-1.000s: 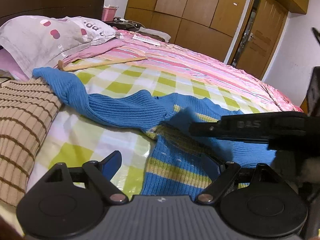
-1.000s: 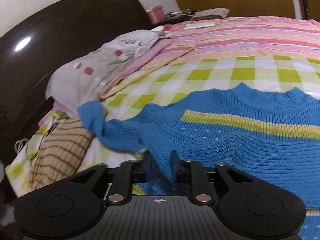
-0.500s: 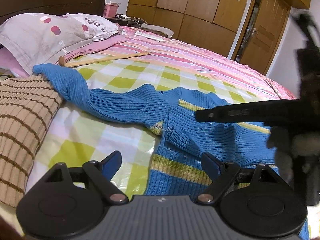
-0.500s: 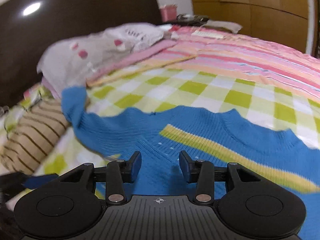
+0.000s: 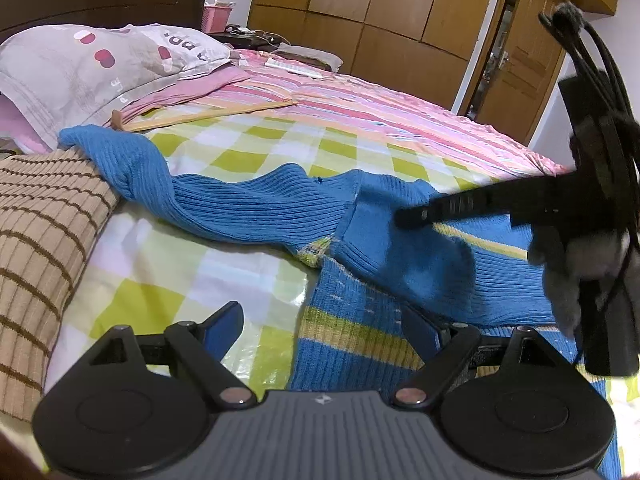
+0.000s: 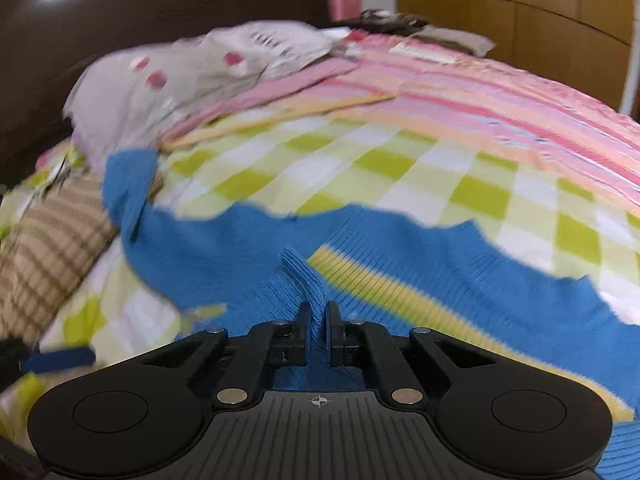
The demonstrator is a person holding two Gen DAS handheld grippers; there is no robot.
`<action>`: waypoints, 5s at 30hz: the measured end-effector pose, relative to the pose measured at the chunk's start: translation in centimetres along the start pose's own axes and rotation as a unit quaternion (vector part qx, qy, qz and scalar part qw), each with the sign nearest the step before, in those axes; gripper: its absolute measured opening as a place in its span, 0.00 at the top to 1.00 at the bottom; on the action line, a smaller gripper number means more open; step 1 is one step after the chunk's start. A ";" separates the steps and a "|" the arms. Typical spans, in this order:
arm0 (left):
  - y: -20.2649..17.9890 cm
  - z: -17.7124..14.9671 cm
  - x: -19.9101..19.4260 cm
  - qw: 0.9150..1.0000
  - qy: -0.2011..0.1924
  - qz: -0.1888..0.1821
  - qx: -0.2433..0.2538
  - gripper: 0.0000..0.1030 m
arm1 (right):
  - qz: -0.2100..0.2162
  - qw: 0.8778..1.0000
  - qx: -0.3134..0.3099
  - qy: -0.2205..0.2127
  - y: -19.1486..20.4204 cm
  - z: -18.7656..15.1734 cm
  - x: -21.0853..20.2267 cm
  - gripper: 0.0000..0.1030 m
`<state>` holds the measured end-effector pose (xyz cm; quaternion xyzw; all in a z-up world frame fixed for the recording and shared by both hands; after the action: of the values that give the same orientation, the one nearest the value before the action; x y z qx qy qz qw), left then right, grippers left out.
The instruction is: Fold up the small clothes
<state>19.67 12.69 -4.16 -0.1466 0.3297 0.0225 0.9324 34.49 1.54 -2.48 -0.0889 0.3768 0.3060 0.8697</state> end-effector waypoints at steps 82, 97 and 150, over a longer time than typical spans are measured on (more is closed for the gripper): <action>12.7 4.3 2.8 0.966 -0.067 0.152 -0.200 0.84 | 0.040 0.986 0.143 -0.074 0.5 -5.3 -7.7 0.84; 13.9 2.4 2.6 0.967 -0.052 0.104 -0.225 0.84 | 0.195 0.978 0.074 0.024 15.8 7.0 6.2 0.73; 7.7 3.2 3.7 0.993 -0.080 0.035 -0.082 0.62 | 0.066 0.962 0.223 -0.143 -2.1 7.7 -8.2 0.93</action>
<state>23.46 20.72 -6.11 -0.2088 0.2558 0.0944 0.9392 36.04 -0.99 8.57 0.1771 0.3120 0.2804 0.8903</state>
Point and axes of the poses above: each gripper's, at about its wrist camera, not at the fingertips, and x roughly the way its jaws point, y to its left, z to its top, the point moved 5 cm from there along x, roughly the way its jaws point, and after that the axes turned 2 degrees about -z, right-handed, at the moved point
